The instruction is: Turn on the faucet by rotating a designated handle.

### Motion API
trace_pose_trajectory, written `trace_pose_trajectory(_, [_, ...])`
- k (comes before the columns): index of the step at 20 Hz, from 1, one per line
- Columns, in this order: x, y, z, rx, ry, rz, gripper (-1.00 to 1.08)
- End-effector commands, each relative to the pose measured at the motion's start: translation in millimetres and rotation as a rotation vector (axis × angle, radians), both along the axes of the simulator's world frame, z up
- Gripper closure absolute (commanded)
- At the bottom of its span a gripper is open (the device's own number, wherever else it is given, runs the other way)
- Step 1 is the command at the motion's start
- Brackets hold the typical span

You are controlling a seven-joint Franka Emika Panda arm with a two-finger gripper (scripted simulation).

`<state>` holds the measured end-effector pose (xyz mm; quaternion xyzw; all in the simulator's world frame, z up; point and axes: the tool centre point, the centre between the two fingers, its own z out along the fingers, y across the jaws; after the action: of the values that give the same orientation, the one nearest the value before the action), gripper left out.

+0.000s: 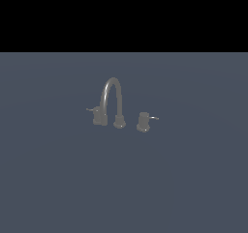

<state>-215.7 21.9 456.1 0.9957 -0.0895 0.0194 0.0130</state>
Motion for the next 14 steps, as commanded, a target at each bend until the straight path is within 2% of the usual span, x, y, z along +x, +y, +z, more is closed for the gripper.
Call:
trace_pose_trajectory(1, [10.6, 3.4, -14.5, 0.002, 0.000, -0.060, 1.08])
trace_pose_trajectory(14, [74.4, 10.6, -95.0, 0.016, 0.002, -0.394, 1.08])
